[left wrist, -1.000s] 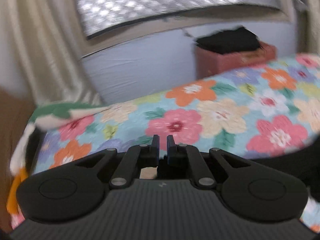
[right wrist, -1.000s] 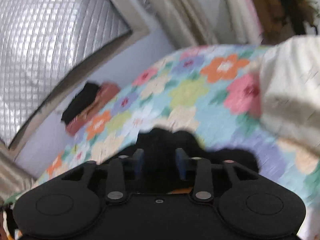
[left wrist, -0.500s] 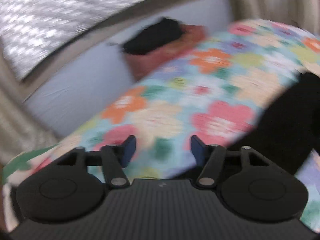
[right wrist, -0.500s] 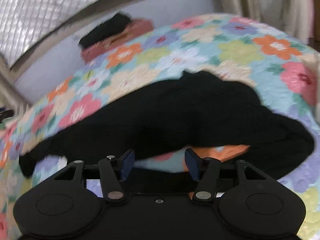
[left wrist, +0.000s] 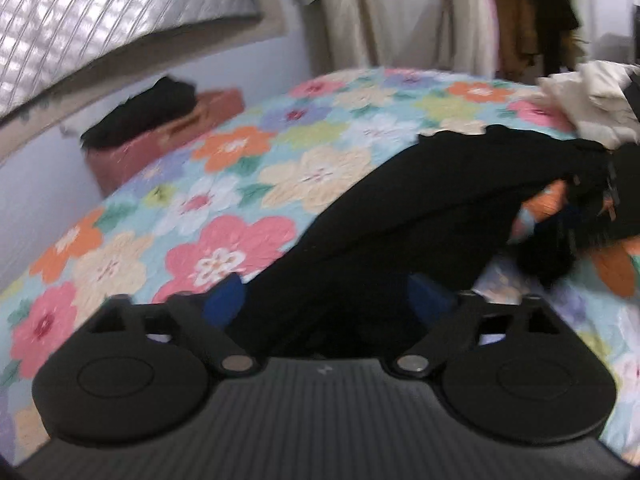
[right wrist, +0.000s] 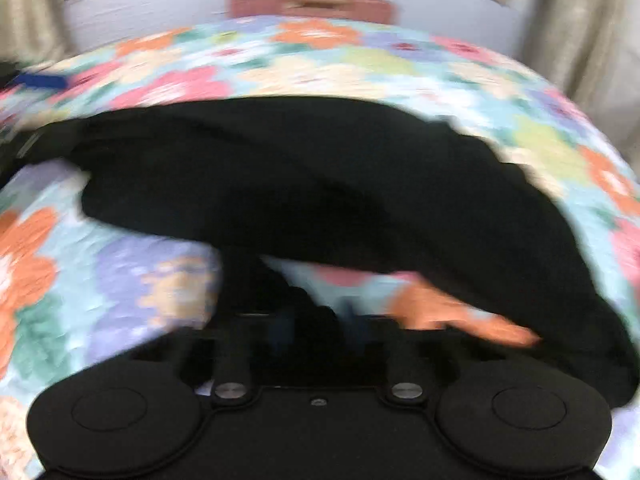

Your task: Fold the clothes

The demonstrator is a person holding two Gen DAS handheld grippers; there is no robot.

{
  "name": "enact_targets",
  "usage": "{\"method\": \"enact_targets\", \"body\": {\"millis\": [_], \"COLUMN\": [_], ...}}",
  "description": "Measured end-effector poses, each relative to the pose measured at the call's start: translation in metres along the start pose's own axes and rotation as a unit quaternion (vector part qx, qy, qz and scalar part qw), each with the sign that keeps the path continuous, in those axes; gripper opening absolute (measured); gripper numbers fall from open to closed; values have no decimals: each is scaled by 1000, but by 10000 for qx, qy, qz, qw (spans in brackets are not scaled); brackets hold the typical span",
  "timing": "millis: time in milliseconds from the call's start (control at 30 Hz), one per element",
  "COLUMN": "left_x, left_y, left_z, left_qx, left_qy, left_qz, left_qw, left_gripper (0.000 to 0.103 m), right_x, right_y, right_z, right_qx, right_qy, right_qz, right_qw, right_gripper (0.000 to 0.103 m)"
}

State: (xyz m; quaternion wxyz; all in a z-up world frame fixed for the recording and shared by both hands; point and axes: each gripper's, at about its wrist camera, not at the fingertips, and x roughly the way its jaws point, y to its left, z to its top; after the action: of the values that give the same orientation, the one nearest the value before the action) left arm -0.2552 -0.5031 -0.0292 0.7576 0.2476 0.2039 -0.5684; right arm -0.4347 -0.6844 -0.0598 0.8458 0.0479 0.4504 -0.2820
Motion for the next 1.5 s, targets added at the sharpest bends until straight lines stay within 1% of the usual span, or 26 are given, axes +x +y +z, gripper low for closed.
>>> {"method": "enact_targets", "body": {"millis": [100,167,233,300,333,400,433,500,533,567,600,667,733,833,933,1033,1100,1200,1233,1267,1300,1333,1367,1433,1467,1500], "left_x": [18,32,38,43,45,48,47,46,49,50,45,29,2,-18,-7,3,11,24,30,38,47,54,61,73,77,79], "left_y": [-5,-6,-4,-4,-5,-5,-2,6,10,15,20,31,48,76,92,107,113,119,121,122,122,121,120,117,115,112], "left_z": [-16,-22,-24,-22,-20,-17,-17,-15,-14,-12,-9,-2,7,16,12,-6,-10,-13,-15,-16,-18,-19,-20,-22,-23,-24], "left_qx": [-44,-32,-25,-11,4,-60,-199,-596,-818,-1001,-1116,-1269,-1521,-1976,-2158,-2660,-2661,-2553,-2545,-2535,-2519,-2484,-2446,-2372,-2331,-2252], "left_qy": [283,608,614,646,692,665,588,507,650,755,687,370,-26,-269,-114,24,140,340,437,548,658,757,818,913,944,928], "left_qz": [-85,6,70,155,223,345,369,330,235,186,173,226,323,263,326,379,316,241,168,107,62,77,98,122,110,140], "left_qw": [9996,9981,9981,9978,9974,9972,9974,9964,9942,9919,9912,9910,9878,9796,9758,9632,9633,9660,9659,9657,9655,9657,9661,9671,9678,9698], "left_gripper": [96,96,96,97,98,98,95,38,1,2,2,2,2,2,2,1,1,6,16,35,46,63,66,73,77,78], "right_x": [-20,-46,-77,-105,-114,-124,-120,-106,-98,-92,-89,-87,-89,-84,-74,-56,-38,-3,8,17,23,30,38,49,51,51], "right_y": [-34,-73,-107,-127,-132,-139,-141,-147,-150,-152,-154,-154,-151,-139,-130,-115,-107,-99,-95,-91,-88,-87,-87,-88,-87,-87], "right_z": [-5,-11,-20,-30,-34,-43,-45,-52,-55,-56,-58,-59,-62,-58,-39,-14,-4,8,12,17,22,26,28,29,26,25], "right_qx": [306,1038,1690,2075,2186,2343,2358,2406,2514,2638,2771,3149,3486,3588,3595,3183,2946,2608,2437,2245,2102,2026,1964,1868,1832,1792], "right_qy": [-10,-219,-475,-672,-701,-667,-536,-207,-70,23,72,85,-125,-549,-1144,-1519,-1566,-1272,-1162,-1052,-955,-857,-758,-739,-793,-829], "right_qz": [-1492,-2206,-2854,-3372,-3507,-3649,-3601,-3350,-3226,-3123,-3053,-2908,-2614,-1904,-1048,-463,-261,-143,-193,-291,-414,-581,-758,-747,-703,-648], "right_qw": [9883,9696,9422,9158,9079,8986,9010,9108,9125,9126,9110,9034,9000,9121,9202,9346,9423,9569,9627,9683,9721,9738,9746,9768,9774,9782], "right_gripper": [11,11,11,11,12,12,12,13,18,28,48,77,79,79,79,79,81,81,81,81,83,84,85,83,61,19]}}
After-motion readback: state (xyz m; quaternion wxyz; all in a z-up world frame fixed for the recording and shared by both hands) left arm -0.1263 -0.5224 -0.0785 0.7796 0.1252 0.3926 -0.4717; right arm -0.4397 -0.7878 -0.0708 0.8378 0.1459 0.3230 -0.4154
